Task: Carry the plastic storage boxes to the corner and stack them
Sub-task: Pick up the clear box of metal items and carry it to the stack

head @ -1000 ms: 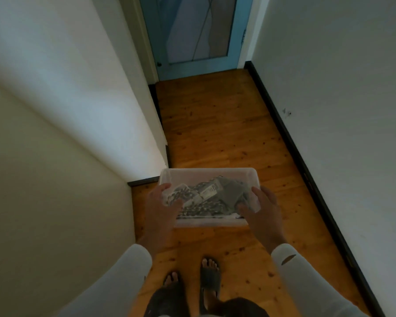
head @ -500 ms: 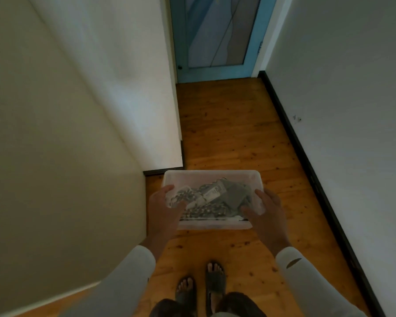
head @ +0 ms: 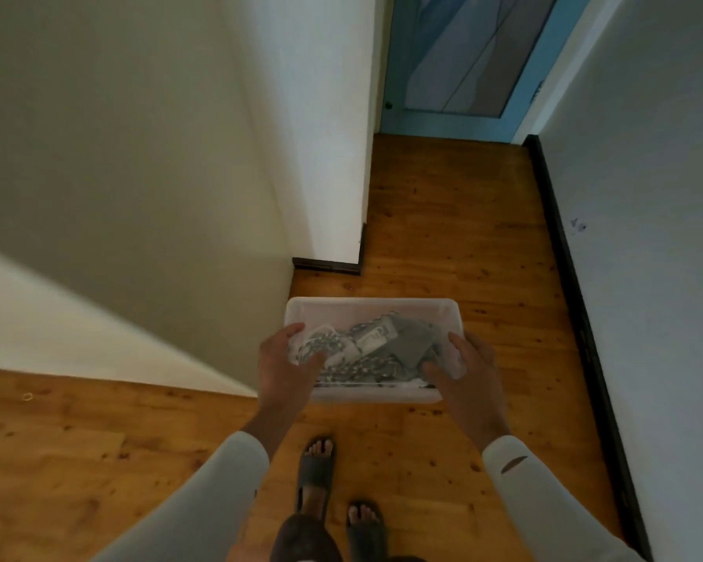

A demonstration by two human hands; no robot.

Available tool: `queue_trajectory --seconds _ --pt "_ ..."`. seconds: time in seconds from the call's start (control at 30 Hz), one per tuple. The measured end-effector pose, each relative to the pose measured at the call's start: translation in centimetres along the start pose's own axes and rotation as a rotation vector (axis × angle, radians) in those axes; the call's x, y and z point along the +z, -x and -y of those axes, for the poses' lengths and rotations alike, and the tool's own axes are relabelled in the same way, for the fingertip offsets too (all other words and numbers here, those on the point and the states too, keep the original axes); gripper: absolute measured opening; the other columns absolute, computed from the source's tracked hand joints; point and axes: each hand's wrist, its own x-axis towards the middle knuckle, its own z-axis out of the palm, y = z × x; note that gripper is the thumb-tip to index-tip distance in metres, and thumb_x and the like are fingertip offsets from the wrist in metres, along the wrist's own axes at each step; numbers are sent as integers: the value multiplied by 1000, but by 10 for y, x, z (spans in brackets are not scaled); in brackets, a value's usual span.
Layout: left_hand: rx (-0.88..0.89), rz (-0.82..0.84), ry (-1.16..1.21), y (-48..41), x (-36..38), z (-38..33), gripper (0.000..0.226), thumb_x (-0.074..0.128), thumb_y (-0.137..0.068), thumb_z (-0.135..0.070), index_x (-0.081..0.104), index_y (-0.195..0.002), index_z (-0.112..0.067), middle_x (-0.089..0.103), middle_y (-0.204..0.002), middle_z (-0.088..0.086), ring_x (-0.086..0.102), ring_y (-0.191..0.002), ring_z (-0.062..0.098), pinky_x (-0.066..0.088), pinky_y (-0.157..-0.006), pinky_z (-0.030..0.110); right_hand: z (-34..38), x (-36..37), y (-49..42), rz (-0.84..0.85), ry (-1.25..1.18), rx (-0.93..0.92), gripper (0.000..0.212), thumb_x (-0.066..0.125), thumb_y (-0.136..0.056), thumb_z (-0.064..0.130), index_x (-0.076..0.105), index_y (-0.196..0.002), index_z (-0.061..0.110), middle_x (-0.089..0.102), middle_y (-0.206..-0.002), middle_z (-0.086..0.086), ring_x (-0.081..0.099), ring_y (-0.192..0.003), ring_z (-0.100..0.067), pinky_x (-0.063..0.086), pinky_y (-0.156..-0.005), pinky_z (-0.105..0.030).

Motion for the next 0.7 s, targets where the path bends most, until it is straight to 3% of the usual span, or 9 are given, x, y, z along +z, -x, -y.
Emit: queue_trajectory --seconds 0.13,0.2,0.27,0.33,0.43,0.5,0.57,0.63,0.7 --pt "-54 -62 44 45 -9 20 54 80 -79 -24 57 -128 -23 51 -129 8 53 -110 22 52 -89 35 -5 -2 27 71 -7 0 51 68 -86 32 51 -134 25 38 -135 11 35 -128 -19 43 -101 -44" --pt "-78 -99 76 63 -16 29 53 79 -79 -24 57 -127 -24 50 -128 8 52 -111 23 52 -93 38 -5 2 37 86 9 -38 50 67 -86 35 51 -133 27 37 -128 15 37 -117 -13 47 -87 -30" --pt "-109 -131 92 79 -24 37 51 78 -81 -24 57 -127 -27 48 -127 6 50 -112 22 50 -95 41 -2 7 47 83 17 -101 46 69 -85 33 55 -128 26 39 -119 16 35 -107 -6 39 -73 -16" --pt "-139 -161 105 93 -33 46 51 76 -82 -25 55 -128 -29 44 -125 2 45 -113 17 48 -96 38 -1 14 53 117 59 -157 42 70 -85 30 56 -124 21 45 -123 9 39 -107 -8 38 -70 -13" --pt "-175 -216 149 111 -48 59 52 74 -84 -26 52 -130 -29 40 -124 -2 42 -109 12 44 -85 26 6 27 61 226 170 -204 45 67 -87 34 52 -127 23 41 -143 -1 39 -118 -13 42 -82 -17" --pt "-206 -249 191 122 -59 69 51 73 -85 -26 52 -131 -29 39 -123 -3 44 -108 12 45 -77 18 13 37 66 244 133 -205 38 66 -86 35 52 -121 28 42 -141 1 36 -111 -6 32 -67 -9" --pt "-239 -299 224 134 -71 81 50 73 -85 -25 52 -130 -30 39 -123 -4 44 -105 10 43 -63 7 21 51 74 288 132 -240 37 66 -86 35 52 -121 31 41 -141 3 36 -111 -5 26 -63 -7" --pt "-255 -351 257 144 -81 91 50 73 -85 -23 53 -130 -29 39 -123 -6 45 -96 6 43 -50 2 27 63 80 338 103 -264 39 67 -85 36 51 -121 36 39 -142 6 40 -115 -8 31 -63 -8" --pt "-274 -400 292 153 -91 102 50 74 -85 -22 53 -130 -28 38 -123 -6 47 -88 4 39 -49 -3 34 76 86 379 101 -295 45 68 -84 36 51 -126 36 37 -144 8 42 -119 -10 39 -66 -12"
